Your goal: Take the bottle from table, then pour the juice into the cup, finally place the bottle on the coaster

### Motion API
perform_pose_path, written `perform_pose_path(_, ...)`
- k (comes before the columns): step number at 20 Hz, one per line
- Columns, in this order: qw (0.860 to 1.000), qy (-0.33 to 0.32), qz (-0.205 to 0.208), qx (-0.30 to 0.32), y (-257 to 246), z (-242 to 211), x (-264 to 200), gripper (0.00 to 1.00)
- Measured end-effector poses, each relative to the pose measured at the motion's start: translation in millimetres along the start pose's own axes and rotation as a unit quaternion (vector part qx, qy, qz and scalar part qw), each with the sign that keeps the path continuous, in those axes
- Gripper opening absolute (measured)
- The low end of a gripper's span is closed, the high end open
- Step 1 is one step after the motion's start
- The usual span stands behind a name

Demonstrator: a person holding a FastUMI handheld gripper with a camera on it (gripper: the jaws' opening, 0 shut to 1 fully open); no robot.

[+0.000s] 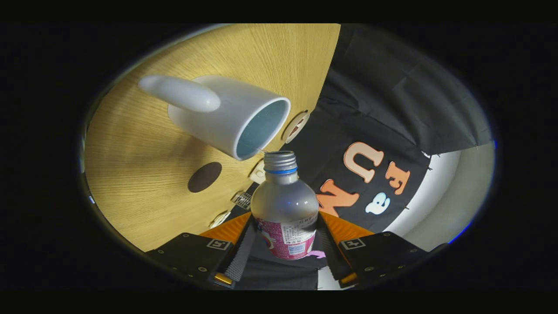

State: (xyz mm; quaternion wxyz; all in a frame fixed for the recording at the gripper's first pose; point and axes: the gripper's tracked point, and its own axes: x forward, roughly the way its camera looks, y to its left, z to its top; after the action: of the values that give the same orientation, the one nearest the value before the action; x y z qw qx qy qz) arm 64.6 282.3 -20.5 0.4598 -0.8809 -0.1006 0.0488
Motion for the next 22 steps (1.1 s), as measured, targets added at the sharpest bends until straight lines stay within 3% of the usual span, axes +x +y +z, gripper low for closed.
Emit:
perform_pose_path(5, 0.999, -0.003, 0.009, 0.034, 2, 0, -1, 0.76)
perform_pose_path(9, 0.993, -0.002, 0.031, 0.115, 7, -2, -1, 0.76)
perform_pose_path(12, 0.979, 0.002, 0.046, 0.197, 12, -2, -3, 0.76)
perform_pose_path(15, 0.958, 0.007, 0.059, 0.281, 21, 2, -10, 0.76)
perform_pose_path(22, 0.864, -0.002, 0.105, 0.492, 31, 7, -14, 0.77)
